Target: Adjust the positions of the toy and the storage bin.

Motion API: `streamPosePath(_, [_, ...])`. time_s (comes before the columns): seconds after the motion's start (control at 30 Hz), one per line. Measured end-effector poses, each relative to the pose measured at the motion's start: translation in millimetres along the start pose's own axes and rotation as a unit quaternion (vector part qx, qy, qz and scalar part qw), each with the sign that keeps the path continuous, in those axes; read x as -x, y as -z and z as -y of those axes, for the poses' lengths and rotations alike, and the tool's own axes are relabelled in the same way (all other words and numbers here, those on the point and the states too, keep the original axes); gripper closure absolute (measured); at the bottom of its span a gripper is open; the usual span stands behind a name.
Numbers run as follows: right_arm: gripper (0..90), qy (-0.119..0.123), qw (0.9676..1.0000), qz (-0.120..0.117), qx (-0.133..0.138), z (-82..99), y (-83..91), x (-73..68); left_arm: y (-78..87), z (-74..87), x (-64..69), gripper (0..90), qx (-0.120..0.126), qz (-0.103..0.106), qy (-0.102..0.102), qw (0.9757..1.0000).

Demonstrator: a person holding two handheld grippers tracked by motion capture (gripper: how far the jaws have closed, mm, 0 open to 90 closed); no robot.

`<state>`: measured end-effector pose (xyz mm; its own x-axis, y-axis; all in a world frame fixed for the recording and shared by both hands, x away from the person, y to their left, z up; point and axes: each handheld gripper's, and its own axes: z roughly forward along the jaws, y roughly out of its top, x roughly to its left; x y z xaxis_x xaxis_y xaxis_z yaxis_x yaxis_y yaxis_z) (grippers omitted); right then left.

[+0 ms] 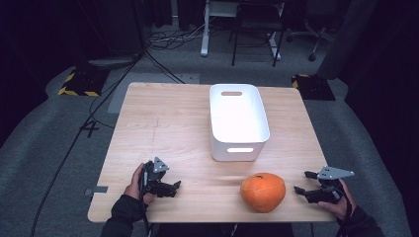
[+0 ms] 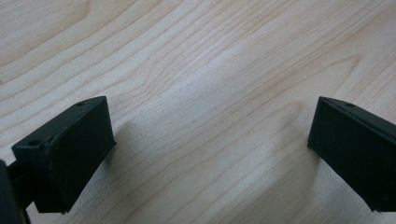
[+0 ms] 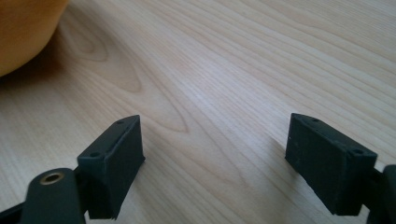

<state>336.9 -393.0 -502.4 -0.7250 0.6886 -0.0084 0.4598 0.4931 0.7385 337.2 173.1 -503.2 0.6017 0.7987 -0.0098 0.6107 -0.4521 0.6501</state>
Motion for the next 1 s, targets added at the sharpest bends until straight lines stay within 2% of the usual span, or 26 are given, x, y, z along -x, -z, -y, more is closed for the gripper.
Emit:
streamPosePath(0.13, [18.7,0.004,1.0000,-0.003,-0.003,-0.1,0.8,-0.5,0.6,0.8,0.8,0.4,0.001,0.002,0.000,1.0000])
streamPosePath(0.3, [18.6,0.007,0.9999,-0.007,-0.006,-2.4,-0.9,-1.2,4.3,5.7,3.2,0.4,0.002,0.018,-0.015,0.9997])
streamPosePath(0.33, [18.8,0.009,0.9999,-0.011,-0.008,-3.0,-1.0,-1.7,6.2,7.9,4.2,0.4,0.002,0.023,-0.023,0.9995])
streamPosePath(0.37, [18.9,0.014,0.9998,-0.011,-0.008,-3.1,-0.7,-1.8,6.4,8.2,4.7,0.4,-0.001,0.031,-0.022,0.9993])
streamPosePath(0.5, [19.4,0.015,0.9997,-0.016,-0.007,-3.2,-0.5,-2.8,6.3,8.2,5.0,0.4,0.001,0.031,-0.023,0.9993])
streamPosePath(0.6, [19.4,0.020,0.9995,-0.024,-0.003,-4.3,2.1,-6.3,6.8,8.3,5.4,0.6,0.002,0.033,-0.035,0.9988])
streamPosePath(0.63, [19.9,0.029,0.9992,-0.029,0.000,-6.7,5.6,-9.5,6.4,8.7,6.3,0.5,0.000,0.037,-0.033,0.9988])
streamPosePath(0.9, [21.0,0.037,0.9987,-0.030,0.018,-14.1,12.0,-17.7,6.3,8.5,5.7,0.5,0.000,0.040,-0.035,0.9986])
streamPosePath(1.0, [21.4,0.040,0.9982,-0.038,0.022,-15.8,15.4,-19.6,6.1,8.6,6.1,0.4,0.000,0.041,-0.031,0.9987])
